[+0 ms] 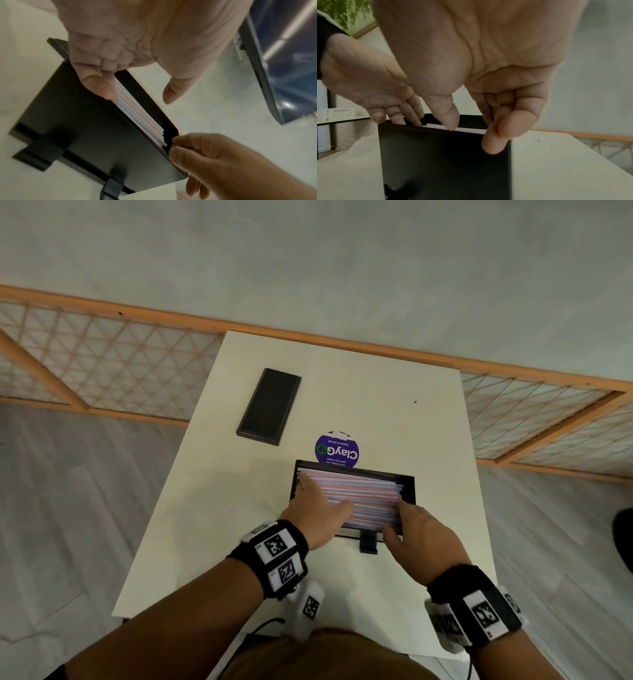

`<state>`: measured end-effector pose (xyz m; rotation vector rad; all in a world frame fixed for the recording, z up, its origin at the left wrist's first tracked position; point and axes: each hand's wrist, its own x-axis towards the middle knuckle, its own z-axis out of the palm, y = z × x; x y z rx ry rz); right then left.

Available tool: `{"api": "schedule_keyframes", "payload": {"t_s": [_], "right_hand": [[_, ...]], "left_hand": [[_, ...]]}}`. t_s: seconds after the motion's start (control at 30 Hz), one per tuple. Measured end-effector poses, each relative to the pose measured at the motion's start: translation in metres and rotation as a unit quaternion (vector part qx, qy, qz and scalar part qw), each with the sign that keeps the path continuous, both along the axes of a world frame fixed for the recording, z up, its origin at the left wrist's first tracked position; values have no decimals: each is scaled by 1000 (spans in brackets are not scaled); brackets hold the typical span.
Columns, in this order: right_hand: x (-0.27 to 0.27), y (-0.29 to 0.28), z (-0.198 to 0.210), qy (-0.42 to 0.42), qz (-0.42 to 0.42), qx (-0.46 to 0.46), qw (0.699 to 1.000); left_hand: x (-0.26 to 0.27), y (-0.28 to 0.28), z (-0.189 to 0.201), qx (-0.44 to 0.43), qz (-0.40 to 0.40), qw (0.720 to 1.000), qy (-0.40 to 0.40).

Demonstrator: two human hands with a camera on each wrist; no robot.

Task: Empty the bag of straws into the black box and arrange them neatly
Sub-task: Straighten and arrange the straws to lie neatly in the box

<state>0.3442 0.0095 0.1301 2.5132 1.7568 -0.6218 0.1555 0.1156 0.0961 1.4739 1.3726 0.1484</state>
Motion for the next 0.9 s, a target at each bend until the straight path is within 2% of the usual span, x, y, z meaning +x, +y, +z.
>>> {"api": "schedule_keyframes", "payload": {"t_s": [0.2, 0.27, 0.43, 0.5, 0.6, 0.8, 0.9], "right_hand": [[-1, -6, -7, 34, -22, 27, 999], [1, -9, -5, 36, -21, 36, 999], [6, -2, 1, 18, -3, 108, 994], [6, 4, 2, 21, 12, 127, 992], [4, 15, -6, 30, 47, 107, 993], [1, 25, -14, -35, 90, 73, 993], [2, 24, -16, -46, 107, 76, 990]], "left_hand": [[-2, 15, 19, -67, 11, 996, -51], [-5, 15, 23, -54, 12, 997, -60], [-7, 12, 19, 56, 11, 998, -11], [-3, 10, 17, 65, 14, 998, 2], [6, 7, 17, 55, 31, 998, 19], [31, 9, 8, 58, 97, 990, 85], [34, 9, 2, 65, 77, 988, 119]]}}
